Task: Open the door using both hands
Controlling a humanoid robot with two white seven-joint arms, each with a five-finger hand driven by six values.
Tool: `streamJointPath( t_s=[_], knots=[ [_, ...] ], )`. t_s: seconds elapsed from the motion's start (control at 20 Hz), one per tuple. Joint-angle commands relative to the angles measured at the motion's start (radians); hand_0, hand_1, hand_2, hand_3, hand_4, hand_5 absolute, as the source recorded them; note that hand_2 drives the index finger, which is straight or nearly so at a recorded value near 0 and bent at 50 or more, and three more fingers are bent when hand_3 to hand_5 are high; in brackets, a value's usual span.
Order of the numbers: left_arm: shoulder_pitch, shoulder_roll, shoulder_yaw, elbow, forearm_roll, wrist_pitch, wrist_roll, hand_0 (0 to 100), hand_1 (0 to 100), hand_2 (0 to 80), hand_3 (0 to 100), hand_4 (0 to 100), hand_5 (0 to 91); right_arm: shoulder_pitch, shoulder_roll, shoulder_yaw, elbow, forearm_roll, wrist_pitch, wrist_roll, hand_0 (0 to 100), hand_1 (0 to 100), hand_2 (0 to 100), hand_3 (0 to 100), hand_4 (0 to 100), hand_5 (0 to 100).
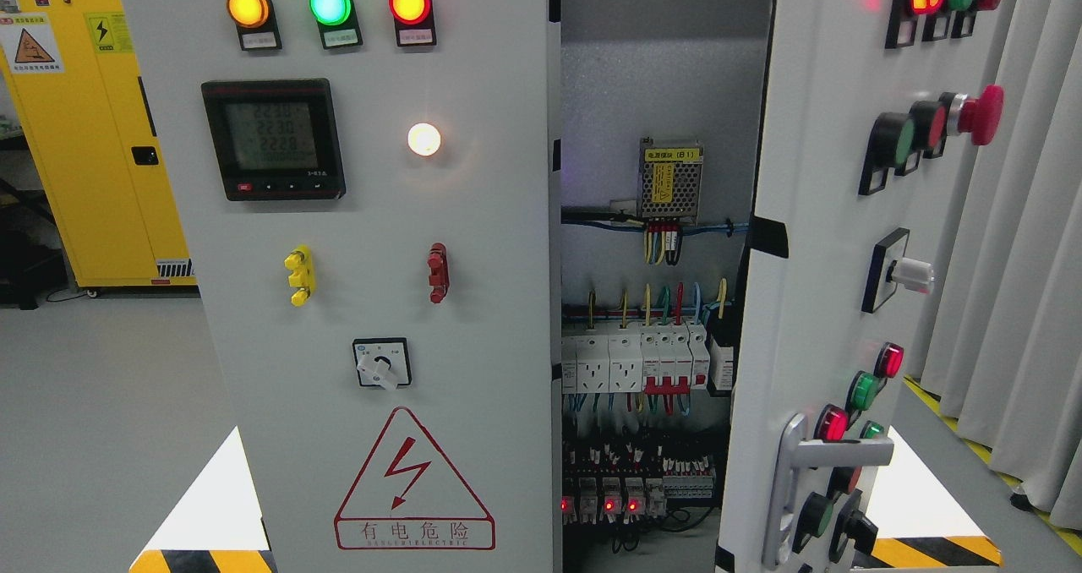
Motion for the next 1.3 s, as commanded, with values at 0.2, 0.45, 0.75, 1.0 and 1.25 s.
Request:
streamJointPath(
  t_s=[0.2, 0.45, 0.75, 1.0, 1.25],
  knots=[
    [-0.482, 0.104, -0.335, -0.041, 0.154, 0.089, 0.001, 0, 0, 0.0, 0, 0, 0.0, -0.003, -0.002, 0.017, -0.001, 0.0, 0.0, 0.0, 22, 0, 0, 0, 0, 0],
    [-0.602, -0.032, -0.35, 0.046, 0.16, 0.223, 0.002, 0, 0, 0.0, 0, 0, 0.0, -0.003, -0.002, 0.017, -0.001, 0.0, 0.0, 0.001, 22, 0, 0, 0, 0, 0],
    [-0.798, -0.151, -0.461, 0.18, 0.163, 0.232, 0.002, 0, 0, 0.0, 0, 0, 0.0, -0.002, -0.002, 0.017, -0.001, 0.0, 0.0, 0.003, 22, 0, 0, 0, 0, 0],
    [-0.912, -0.264, -0.484, 0.259, 0.166, 0.287, 0.002, 0, 0, 0.0, 0, 0, 0.0, -0.003, -0.002, 0.017, -0.001, 0.0, 0.0, 0.003, 22, 0, 0, 0, 0, 0],
    [-0.988, -0.315, -0.542, 0.328, 0.166, 0.294, 0.004, 0, 0, 0.0, 0, 0, 0.0, -0.002, -0.002, 0.017, -0.001, 0.0, 0.0, 0.001, 22, 0, 0, 0, 0, 0]
  ],
)
